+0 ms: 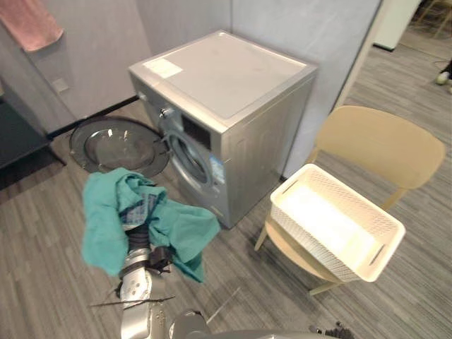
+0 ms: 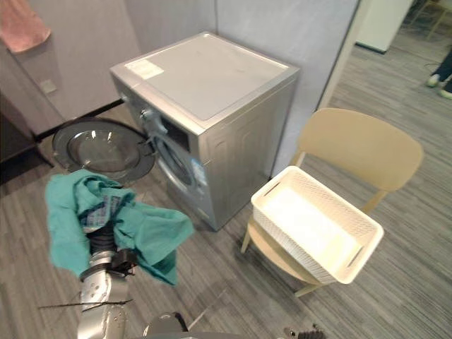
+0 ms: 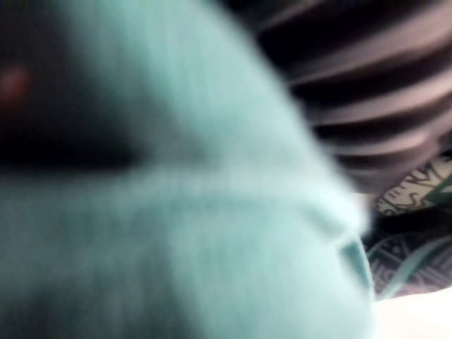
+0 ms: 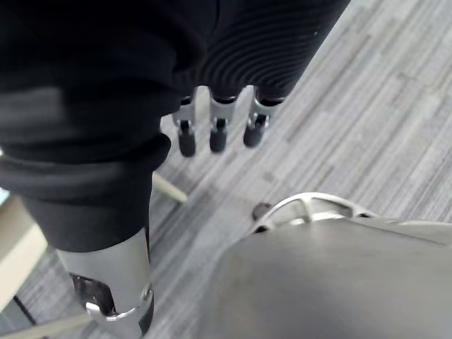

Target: Pick up the laundry basket with both hands and put the clothes into the washing machine.

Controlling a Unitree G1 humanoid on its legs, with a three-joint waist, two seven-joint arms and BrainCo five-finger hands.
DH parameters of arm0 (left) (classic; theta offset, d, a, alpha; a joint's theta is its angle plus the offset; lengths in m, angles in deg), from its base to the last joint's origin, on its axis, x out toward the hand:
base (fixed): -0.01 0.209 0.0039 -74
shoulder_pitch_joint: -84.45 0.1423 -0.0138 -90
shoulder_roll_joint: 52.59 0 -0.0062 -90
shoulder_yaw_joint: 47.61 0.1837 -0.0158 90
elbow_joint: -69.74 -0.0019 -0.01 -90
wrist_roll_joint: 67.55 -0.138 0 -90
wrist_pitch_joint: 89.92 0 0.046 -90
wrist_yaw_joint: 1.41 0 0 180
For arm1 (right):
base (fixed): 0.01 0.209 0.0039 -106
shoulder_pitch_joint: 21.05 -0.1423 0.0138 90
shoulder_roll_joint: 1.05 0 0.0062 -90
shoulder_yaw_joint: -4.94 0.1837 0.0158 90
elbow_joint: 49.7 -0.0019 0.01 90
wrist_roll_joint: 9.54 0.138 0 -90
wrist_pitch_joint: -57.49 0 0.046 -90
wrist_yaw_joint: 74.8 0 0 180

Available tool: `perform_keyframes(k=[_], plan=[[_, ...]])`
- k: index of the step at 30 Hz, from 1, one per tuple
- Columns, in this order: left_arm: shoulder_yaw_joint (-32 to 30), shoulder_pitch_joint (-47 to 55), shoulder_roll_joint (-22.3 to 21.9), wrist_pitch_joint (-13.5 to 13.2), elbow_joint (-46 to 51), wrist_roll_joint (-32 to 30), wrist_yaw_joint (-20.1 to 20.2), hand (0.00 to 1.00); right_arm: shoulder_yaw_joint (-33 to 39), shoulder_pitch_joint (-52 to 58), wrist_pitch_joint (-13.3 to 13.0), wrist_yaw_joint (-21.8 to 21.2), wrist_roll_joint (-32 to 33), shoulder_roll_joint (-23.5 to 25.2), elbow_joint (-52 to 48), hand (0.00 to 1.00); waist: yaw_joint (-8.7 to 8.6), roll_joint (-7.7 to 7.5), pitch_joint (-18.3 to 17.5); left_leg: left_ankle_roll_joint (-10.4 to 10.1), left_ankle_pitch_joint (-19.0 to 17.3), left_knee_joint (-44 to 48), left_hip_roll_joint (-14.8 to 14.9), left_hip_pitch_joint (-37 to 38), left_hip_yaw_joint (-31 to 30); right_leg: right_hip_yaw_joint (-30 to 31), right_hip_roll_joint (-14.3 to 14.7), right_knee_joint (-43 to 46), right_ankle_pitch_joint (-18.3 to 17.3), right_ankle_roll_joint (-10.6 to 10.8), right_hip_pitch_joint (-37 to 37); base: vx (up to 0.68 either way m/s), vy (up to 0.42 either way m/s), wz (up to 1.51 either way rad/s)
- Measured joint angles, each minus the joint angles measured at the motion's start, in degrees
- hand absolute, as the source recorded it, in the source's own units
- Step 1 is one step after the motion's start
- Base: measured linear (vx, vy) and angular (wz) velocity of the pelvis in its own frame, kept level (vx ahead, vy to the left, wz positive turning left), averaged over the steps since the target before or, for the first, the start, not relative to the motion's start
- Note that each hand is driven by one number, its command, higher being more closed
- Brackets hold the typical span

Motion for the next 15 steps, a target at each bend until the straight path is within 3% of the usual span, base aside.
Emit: perform_keyframes(k=[1,4,6,7,8,9,10,13,15], plan=[[0.54,-1.05,0.16,0.71,-1.98,0.0,0.09,1.0,-0.28,-0.77,-0.03,-0.03,0.03,0.18,0.8,0.0,-0.15,-0.34,0.29,-0.21,-0.64,-0.21,-1.71,-0.33,-0.85,-1.12,-1.31,0.11,0.72,0.38,0.77,0.0,0.309,0.63],[2.86,-1.84,-0.02,1.31,-3.79,-0.01,0.19,1.0,-0.17,-1.28,0.02,-0.22,0.87,0.64,2.26,0.0,0.05,-2.14,0.69,2.81,-2.2,0.31,-7.24,-1.57,-3.6,-3.11,-6.7,4.6,3.72,-1.82,0.99,0.01,0.365,0.81],[4.74,-1.74,-0.05,1.42,-4.85,0.0,0.35,1.0,1.25,-0.89,0.13,-0.54,1.45,0.5,1.97,0.0,0.26,-2.33,0.86,4.57,-3.17,-0.66,-11.08,0.17,-5.01,-1.34,-12.3,13.62,6.75,-6.23,0.27,0.05,0.26,0.79],[6.44,-1.45,-0.59,1.77,-5.16,-0.01,0.65,1.0,2.21,0.71,0.13,-0.84,1.58,0.44,0.68,0.0,0.01,-1.86,1.07,5.52,-3.65,-2.29,-13.0,3.02,-6.96,4.98,-14.72,21.59,8.69,-10.98,-2.09,0.08,0.23,0.92],[6.93,-1.78,-0.37,1.75,-5.15,-0.01,1.07,1.0,3.27,2.13,-0.09,-1.14,1.57,0.84,-0.68,0.0,-0.18,-1.22,1.43,6.04,-3.78,-3.29,-13.61,4.43,-9.18,11.77,-13.04,27.03,2.81,-9.45,-4.25,0.14,0.284,1.17],[6.93,-2.18,-0.35,1.64,-5.13,0.0,1.26,1.0,4.25,2.94,-0.55,-1.25,2.07,2.25,-1.78,0.0,-0.66,-1.97,1.15,6.76,-3.61,-4.42,-14.77,5.44,-11.3,18.46,-9.57,31.9,-2.91,-8.8,-6.87,0.17,0.208,1.54],[7.31,-2.59,-0.16,1.24,-5.15,0.0,1.35,1.0,5.12,3.77,-0.98,-1.23,2.63,4.82,-2.93,0.0,-1.8,-4.03,1.16,7.52,-3.8,-6.21,-17.15,7.1,-14.48,28.42,-2.29,38.22,-9.4,-8.71,-11.44,0.15,0.13,1.42],[11.02,-2.6,0.11,1.35,-5.43,0.0,2.18,1.0,6.18,6.32,-1.14,-1.31,5.53,6.88,-4.61,0.0,-3.18,-5.84,1.38,8.75,-4.44,-6.64,-21.38,7.93,-20.25,37.28,8.22,41.41,-15.89,-6.78,-18.68,0.14,0.019,1.55],[12.64,-2.63,0.06,1.35,-5.51,0.0,2.69,1.0,6.44,8.06,-0.98,-1.28,6.58,7.25,-4.6,0.0,-3.87,-5.78,1.4,8.87,-4.49,-6.62,-22.53,8.24,-22.87,37.85,10.37,37.55,-16.64,-6.02,-20.47,0.21,-0.118,1.72]])
